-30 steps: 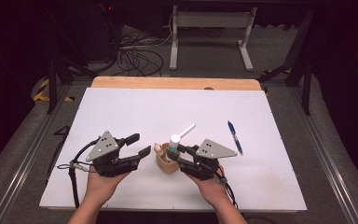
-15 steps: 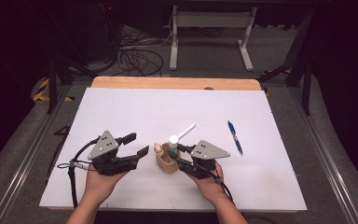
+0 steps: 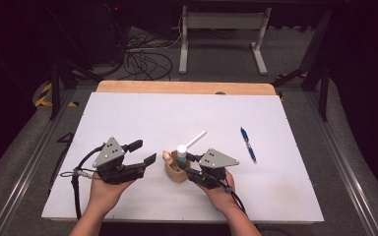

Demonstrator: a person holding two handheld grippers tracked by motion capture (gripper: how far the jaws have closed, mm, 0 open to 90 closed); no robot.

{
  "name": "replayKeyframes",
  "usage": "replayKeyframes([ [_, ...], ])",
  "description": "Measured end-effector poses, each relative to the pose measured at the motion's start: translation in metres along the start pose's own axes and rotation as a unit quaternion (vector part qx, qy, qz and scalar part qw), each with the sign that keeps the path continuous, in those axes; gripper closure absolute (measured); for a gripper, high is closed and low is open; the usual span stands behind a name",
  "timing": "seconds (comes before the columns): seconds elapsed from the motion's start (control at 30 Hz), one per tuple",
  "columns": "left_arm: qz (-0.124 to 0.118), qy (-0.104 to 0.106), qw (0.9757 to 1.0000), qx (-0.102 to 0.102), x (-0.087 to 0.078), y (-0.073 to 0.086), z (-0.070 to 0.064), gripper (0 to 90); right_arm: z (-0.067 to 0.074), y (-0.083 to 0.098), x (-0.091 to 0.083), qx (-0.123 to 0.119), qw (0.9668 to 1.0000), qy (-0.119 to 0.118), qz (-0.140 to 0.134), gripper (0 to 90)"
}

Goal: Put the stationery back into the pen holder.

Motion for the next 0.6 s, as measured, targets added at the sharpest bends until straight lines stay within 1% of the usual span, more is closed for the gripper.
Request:
replayKeyframes([
  [0.17,0.001,0.000,1.0000,-0.001,0.0000,0.0001,-0.0001,34.3,-0.0009,0.0012,0.0005,0.002,1.0000,0.001,0.003,65.9],
  [0.2,0.000,-0.001,1.0000,-0.001,0.0001,0.0003,0.0002,34.3,-0.0009,0.0012,0.0005,0.002,1.0000,0.001,0.003,65.9],
  [0.23,0.001,-0.001,1.0000,0.005,0.0001,0.0002,0.0011,34.3,-0.0010,0.0012,0.0005,0.003,1.0000,0.001,0.002,65.9],
  [0.47,0.002,-0.004,1.0000,-0.001,-0.0001,0.0009,0.0011,34.3,-0.0014,0.0021,0.0009,0.003,1.0000,0.001,0.003,65.7],
  [0.6,0.003,-0.004,1.0000,0.002,-0.0004,0.0009,0.0016,34.3,-0.0012,0.0027,0.0012,0.004,1.0000,0.000,0.004,65.7],
])
Point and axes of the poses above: each handheld gripper's, and its own axes: x roughly forward along the jaws, y roughly out of its underside, z roughly to its left, the point moved 4 cm from there along x, roughly forward along the jaws, and after that the axes turned 13 degrees about -z, right-handed, at the moved point
